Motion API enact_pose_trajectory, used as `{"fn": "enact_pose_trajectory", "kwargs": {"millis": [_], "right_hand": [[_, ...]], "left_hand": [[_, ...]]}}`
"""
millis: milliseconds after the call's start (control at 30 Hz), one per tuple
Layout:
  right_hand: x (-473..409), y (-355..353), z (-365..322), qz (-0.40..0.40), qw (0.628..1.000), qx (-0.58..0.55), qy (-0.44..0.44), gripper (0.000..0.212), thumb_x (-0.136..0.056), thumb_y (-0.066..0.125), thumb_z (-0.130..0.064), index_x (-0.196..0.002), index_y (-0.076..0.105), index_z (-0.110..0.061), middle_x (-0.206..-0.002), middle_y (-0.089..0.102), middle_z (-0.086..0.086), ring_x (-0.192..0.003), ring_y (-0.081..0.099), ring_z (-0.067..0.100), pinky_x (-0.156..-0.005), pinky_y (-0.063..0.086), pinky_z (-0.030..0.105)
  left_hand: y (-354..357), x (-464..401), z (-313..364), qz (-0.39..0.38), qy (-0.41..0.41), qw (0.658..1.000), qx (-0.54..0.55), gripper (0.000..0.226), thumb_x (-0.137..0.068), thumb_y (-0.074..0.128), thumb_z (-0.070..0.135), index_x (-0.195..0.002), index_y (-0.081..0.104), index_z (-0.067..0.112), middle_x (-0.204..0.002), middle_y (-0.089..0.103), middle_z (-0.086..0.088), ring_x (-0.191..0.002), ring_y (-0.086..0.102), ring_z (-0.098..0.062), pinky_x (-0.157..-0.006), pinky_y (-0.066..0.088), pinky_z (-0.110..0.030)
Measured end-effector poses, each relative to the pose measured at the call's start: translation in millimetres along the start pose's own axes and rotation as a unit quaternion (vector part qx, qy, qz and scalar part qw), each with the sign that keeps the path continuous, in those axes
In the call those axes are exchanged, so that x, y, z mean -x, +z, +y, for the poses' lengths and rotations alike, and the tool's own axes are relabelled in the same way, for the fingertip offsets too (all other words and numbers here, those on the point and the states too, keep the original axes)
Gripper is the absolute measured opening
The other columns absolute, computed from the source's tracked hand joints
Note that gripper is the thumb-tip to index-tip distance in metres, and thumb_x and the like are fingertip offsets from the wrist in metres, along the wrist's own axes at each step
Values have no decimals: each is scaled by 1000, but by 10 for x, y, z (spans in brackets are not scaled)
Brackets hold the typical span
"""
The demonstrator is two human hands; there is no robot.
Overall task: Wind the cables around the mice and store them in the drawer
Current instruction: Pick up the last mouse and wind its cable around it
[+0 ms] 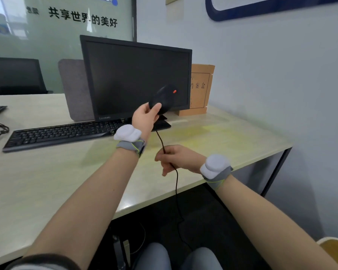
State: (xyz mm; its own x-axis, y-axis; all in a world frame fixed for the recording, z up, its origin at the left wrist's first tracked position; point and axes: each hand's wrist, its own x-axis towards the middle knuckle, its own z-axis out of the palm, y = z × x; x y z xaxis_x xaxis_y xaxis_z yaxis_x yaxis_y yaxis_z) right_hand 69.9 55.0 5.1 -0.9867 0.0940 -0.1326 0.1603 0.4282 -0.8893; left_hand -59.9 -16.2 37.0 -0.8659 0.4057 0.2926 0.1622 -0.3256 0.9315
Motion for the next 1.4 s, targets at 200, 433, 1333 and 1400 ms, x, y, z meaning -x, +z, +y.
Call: {"fn": "enact_pose_trajectory", "kwargs": {"millis": [200, 433, 1333, 1400], "right_hand": [[140, -447, -326, 154, 985, -40, -70, 13, -93, 54, -17, -95, 65, -10, -55, 39, -5, -41, 39, 2, -54, 46, 18], [300, -849, -489, 215, 967, 34, -134, 8, -89, 61, -18, -86, 68, -19, -62, 54, -3, -54, 48, 7, -57, 48, 17], [299, -582, -624, 199, 970, 132, -50, 17, -86, 63, -23, -91, 73, -10, -57, 46, -3, -52, 41, 13, -59, 47, 24], [286, -664, -610, 198, 965, 155, -69, 14, -86, 63, -25, -89, 74, -18, -57, 50, -4, -52, 44, 10, -58, 46, 21]], "left_hand": [[-452, 34, 42, -29, 58, 956, -286, 28, -89, 59, 26, -111, 65, 9, -108, 69, -13, -102, 63, -28, -91, 48, -31], [-359, 312, 119, -251, 5, 953, -167, 26, -96, 47, 14, -119, 57, 8, -118, 62, -12, -110, 58, -21, -103, 44, -36], [-243, 329, 140, -187, 113, 899, -380, 34, -93, 53, 27, -125, 56, 14, -107, 59, 7, -101, 57, -14, -83, 41, -25], [-224, 365, 178, -230, 120, 871, -417, 33, -94, 51, 27, -125, 55, 18, -109, 59, 7, -98, 54, -10, -82, 37, -22]]}}
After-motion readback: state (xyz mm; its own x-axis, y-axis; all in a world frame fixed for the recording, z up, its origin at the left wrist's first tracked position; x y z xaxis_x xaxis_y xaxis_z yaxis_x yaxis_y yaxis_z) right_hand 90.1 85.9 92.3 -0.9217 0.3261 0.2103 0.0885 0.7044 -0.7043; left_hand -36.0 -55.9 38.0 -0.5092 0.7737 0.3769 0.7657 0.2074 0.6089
